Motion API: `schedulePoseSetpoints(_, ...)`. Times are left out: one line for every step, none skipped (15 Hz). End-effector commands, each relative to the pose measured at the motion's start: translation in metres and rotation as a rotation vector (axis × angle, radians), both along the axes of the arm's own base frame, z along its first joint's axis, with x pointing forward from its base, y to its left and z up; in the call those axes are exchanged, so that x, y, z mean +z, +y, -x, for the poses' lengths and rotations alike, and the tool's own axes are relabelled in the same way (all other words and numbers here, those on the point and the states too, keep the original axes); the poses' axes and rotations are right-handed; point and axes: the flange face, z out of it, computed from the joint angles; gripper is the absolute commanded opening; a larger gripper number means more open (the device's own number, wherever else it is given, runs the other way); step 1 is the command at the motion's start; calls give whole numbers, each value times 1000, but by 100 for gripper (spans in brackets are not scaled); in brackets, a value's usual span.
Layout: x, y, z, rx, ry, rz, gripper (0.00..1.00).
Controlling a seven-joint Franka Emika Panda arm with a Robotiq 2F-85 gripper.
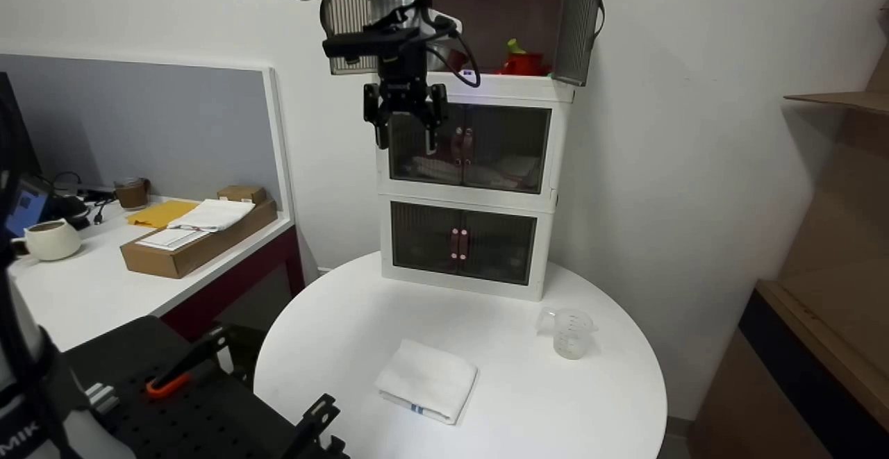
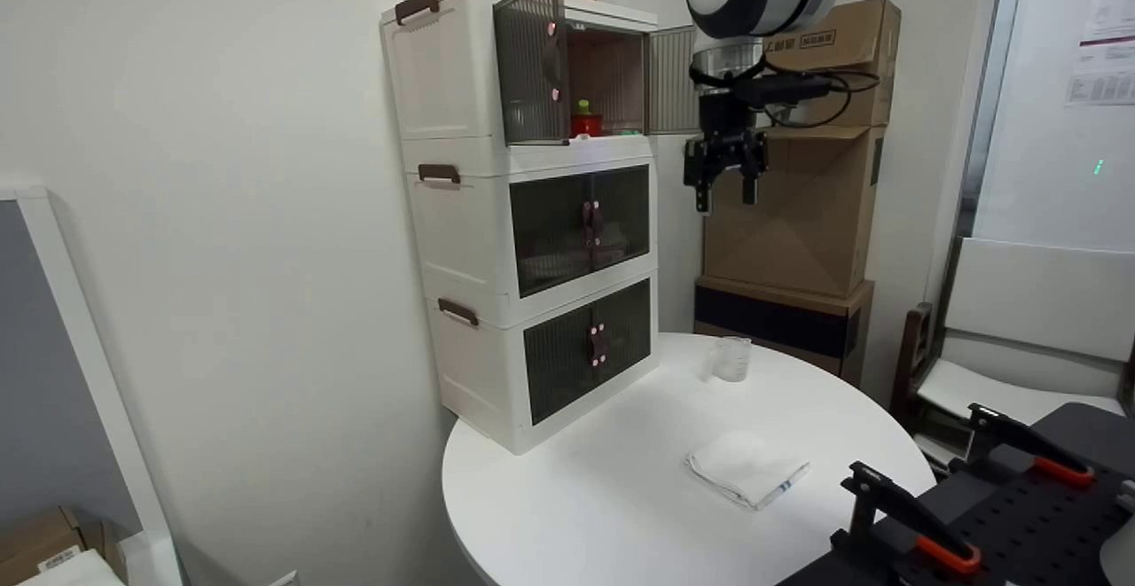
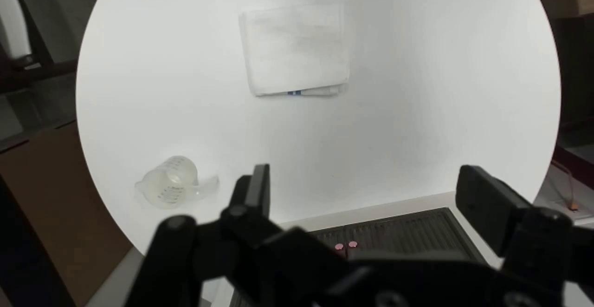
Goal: Put the silver bowl in the top cabinet door
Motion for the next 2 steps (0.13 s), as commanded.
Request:
schedulePoseSetpoints(1, 0, 0, -1, 0, 0, 100)
schedulePoseSetpoints(1, 0, 0, -1, 0, 0, 100)
